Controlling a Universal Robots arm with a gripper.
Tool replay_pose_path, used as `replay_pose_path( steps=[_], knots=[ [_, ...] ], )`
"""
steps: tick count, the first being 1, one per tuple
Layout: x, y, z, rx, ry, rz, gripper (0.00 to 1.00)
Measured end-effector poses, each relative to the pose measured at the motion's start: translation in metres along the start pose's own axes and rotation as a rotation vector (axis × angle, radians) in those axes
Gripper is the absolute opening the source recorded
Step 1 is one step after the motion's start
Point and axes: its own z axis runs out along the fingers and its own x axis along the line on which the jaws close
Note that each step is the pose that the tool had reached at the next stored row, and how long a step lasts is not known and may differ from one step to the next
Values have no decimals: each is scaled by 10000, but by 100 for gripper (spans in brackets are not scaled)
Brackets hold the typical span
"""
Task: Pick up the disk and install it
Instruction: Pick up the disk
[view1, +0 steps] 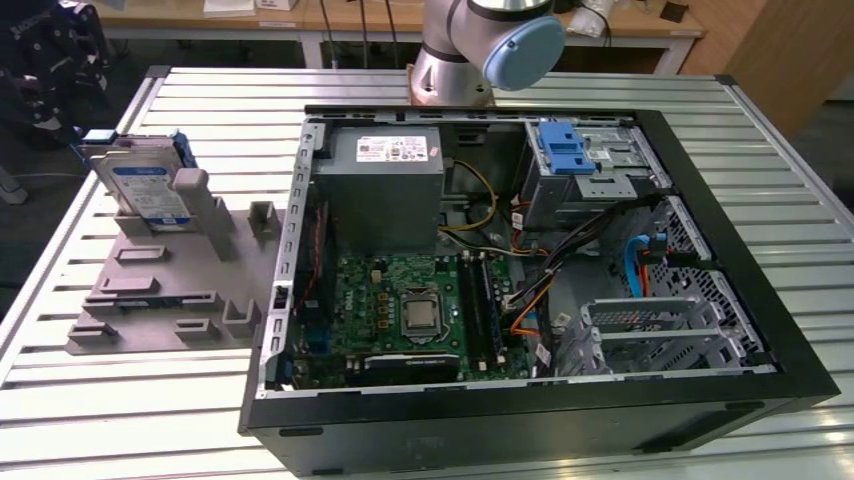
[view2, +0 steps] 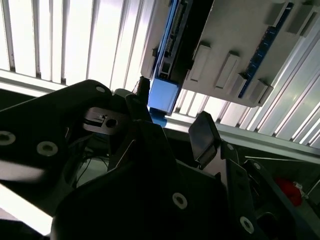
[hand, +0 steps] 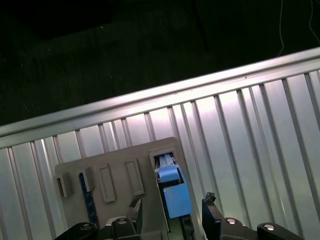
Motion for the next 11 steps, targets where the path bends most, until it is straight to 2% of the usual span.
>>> replay_pose_path(
  steps=[2,11],
  knots=[
    [0,0,12,-7,-45,-1,59],
    [0,-2,85,-9,-45,-173,59]
  ],
)
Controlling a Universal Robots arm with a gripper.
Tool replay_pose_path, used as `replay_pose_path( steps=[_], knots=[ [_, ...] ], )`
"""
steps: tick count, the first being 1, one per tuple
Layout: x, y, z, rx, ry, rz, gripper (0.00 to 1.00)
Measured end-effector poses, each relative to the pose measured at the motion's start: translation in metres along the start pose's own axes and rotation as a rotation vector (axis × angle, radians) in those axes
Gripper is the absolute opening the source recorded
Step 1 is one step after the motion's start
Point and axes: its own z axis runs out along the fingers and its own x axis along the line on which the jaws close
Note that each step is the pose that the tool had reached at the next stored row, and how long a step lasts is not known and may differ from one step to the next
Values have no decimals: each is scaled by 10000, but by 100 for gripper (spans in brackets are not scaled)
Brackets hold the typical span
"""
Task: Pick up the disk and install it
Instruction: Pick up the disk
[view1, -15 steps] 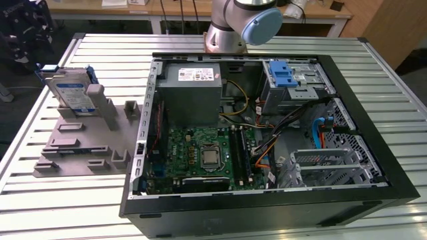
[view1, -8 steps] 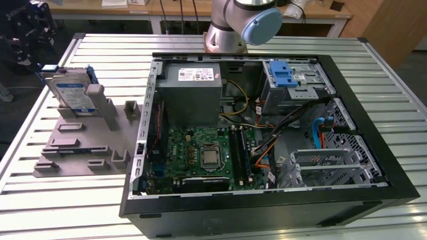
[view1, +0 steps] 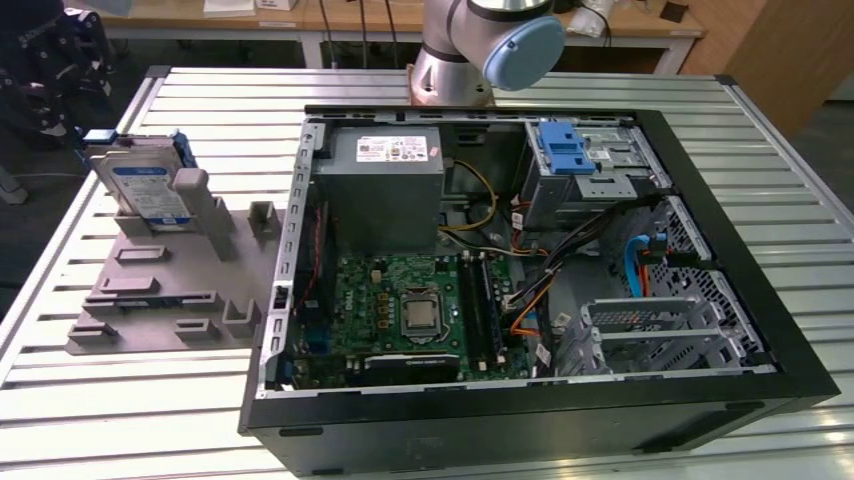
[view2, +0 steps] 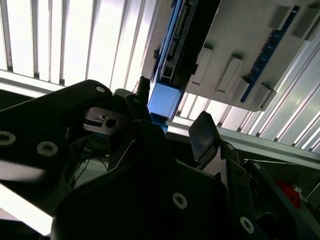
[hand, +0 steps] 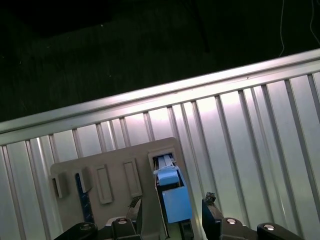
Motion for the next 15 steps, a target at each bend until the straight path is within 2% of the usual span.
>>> replay_pose_path(
  steps=[8,15],
  knots=[
    [1,1,13,2,-3,-60,59],
    [3,3,51,-17,-50,-450,59]
  ],
)
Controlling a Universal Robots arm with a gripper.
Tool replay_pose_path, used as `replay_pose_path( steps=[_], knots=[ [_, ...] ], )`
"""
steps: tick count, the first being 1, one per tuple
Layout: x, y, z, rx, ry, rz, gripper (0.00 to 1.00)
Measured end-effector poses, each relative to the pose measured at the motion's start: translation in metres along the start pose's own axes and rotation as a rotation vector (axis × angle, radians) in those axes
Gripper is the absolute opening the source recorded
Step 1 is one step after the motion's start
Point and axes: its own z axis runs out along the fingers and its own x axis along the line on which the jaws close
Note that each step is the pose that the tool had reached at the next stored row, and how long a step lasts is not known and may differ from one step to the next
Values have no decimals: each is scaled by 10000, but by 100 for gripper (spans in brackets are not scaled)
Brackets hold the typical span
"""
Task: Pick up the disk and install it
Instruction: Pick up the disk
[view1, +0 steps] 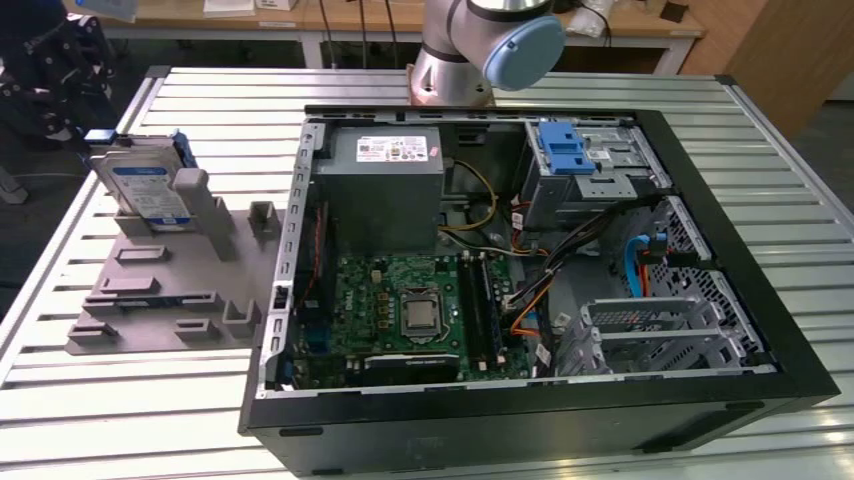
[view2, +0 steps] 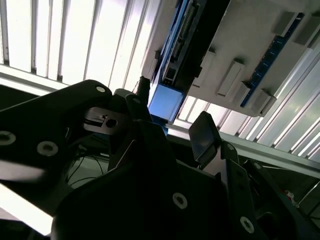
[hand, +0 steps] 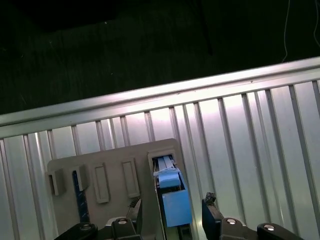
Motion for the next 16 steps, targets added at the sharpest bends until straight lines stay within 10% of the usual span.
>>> replay_pose_path(
  steps=[16],
  knots=[
    [1,-1,59,2,-1,-63,59]
  ],
)
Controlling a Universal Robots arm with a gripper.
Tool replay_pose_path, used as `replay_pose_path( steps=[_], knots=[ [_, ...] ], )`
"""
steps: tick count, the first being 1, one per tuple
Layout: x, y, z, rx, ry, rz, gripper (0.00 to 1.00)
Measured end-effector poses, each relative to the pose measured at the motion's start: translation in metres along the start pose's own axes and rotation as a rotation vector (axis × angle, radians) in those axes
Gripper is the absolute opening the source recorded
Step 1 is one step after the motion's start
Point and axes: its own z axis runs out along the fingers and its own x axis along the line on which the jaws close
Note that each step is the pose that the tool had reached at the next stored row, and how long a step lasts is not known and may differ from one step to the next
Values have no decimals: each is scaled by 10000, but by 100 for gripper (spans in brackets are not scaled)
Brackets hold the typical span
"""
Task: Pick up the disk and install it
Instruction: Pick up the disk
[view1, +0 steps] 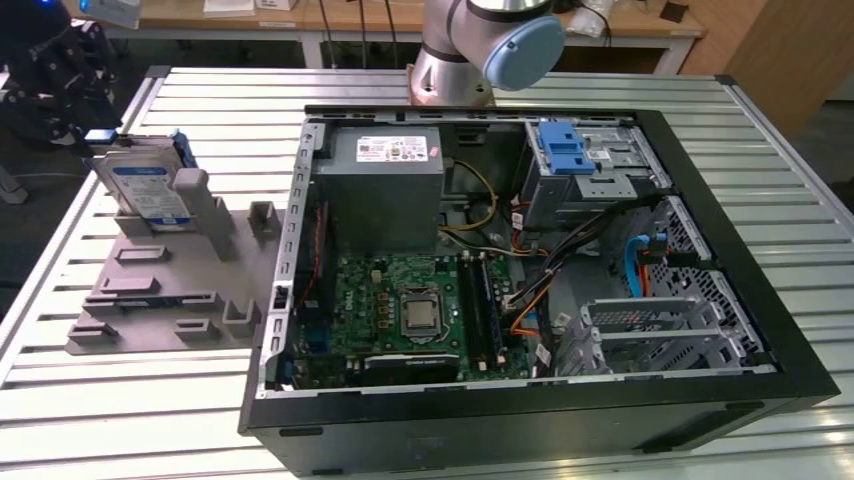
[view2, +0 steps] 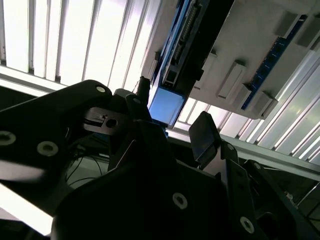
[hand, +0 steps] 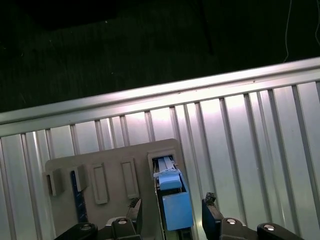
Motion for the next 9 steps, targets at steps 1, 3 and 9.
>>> replay_pose_path(
  steps=[1,3,9],
  knots=[
    [0,0,7,-2,1,-16,59],
    [1,0,23,-3,3,-35,59],
    [1,-1,60,-9,10,-379,59]
  ],
)
